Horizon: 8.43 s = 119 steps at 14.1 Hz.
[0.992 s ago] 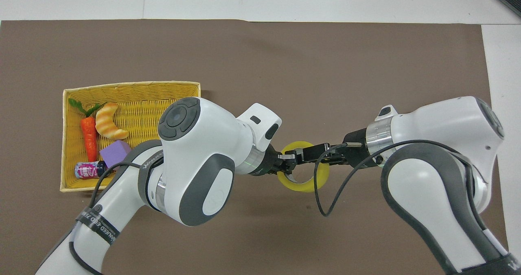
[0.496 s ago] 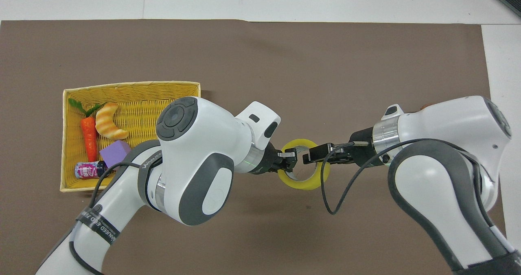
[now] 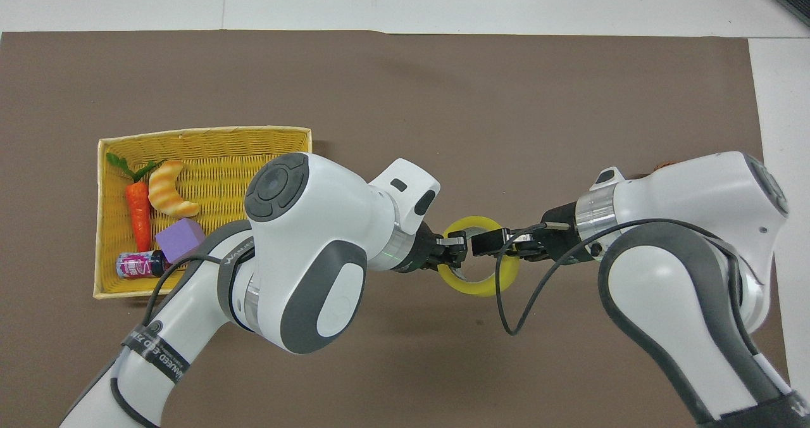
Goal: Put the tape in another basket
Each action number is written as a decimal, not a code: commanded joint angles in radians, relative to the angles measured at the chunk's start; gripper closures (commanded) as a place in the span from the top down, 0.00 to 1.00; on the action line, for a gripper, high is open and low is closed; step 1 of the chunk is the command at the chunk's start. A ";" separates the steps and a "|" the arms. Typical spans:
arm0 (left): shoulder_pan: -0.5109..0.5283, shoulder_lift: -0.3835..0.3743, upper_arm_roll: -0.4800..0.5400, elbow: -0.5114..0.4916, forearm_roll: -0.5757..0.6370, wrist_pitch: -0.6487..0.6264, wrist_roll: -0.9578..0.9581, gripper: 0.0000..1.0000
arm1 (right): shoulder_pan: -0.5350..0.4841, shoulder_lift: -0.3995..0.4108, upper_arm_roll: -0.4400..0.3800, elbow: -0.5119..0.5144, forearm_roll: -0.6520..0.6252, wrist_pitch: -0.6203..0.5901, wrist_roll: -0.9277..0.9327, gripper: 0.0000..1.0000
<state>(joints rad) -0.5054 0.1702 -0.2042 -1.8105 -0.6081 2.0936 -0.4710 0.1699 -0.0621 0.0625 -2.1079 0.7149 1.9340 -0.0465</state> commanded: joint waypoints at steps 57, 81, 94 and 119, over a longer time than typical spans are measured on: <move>0.584 -0.161 0.081 0.263 0.577 -0.580 0.420 1.00 | -0.609 0.252 -0.004 0.198 -0.512 0.111 -0.371 1.00; 0.582 -0.161 0.080 0.263 0.577 -0.581 0.420 1.00 | -0.233 -0.030 -0.007 0.604 -0.707 -0.489 0.288 1.00; 0.582 -0.161 0.081 0.263 0.577 -0.581 0.420 1.00 | -0.273 -0.111 -0.006 0.499 -0.697 -0.518 0.166 1.00; 0.582 -0.161 0.081 0.263 0.577 -0.581 0.420 1.00 | -0.274 -0.120 -0.004 0.477 -0.710 -0.515 0.094 1.00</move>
